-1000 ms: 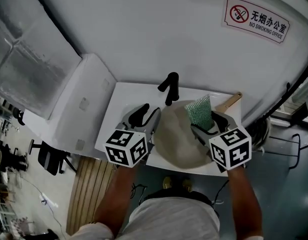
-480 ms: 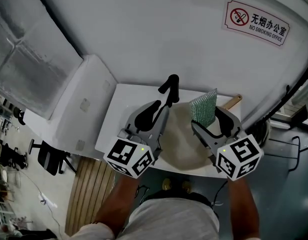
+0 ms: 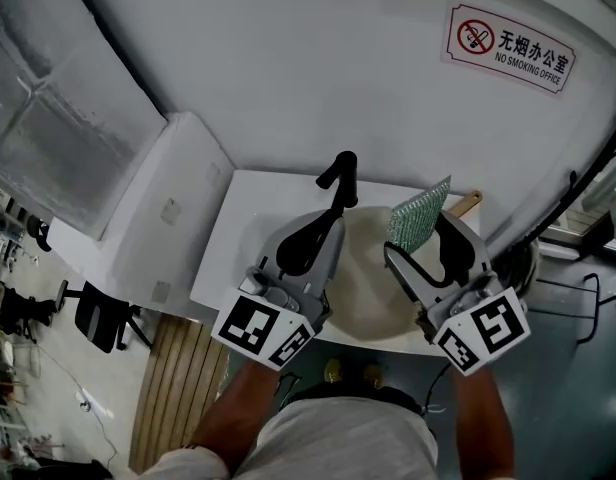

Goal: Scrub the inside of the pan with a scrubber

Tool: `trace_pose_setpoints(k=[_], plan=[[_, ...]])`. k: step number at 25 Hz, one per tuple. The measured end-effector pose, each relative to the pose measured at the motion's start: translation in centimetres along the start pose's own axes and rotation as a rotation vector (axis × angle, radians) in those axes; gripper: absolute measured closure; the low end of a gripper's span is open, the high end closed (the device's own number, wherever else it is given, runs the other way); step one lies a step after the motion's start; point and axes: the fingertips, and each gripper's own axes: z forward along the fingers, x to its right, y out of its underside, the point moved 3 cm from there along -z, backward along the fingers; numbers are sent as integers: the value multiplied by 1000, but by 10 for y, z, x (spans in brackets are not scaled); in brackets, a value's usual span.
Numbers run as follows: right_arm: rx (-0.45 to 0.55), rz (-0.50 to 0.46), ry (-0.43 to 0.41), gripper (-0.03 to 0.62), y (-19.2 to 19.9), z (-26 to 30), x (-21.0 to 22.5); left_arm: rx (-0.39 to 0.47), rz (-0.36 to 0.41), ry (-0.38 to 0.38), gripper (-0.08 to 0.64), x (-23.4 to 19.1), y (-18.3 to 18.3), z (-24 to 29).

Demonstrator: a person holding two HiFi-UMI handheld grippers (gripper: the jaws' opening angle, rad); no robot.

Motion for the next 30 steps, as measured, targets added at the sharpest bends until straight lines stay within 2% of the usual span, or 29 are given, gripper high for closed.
trace_pose_setpoints(k=[12, 30], plan=[[106, -28, -15, 288, -19, -8, -12, 28, 42, 44, 543, 17, -10, -4], [97, -26, -9, 288, -14, -11, -17, 23, 35, 60, 544, 22, -8, -4]])
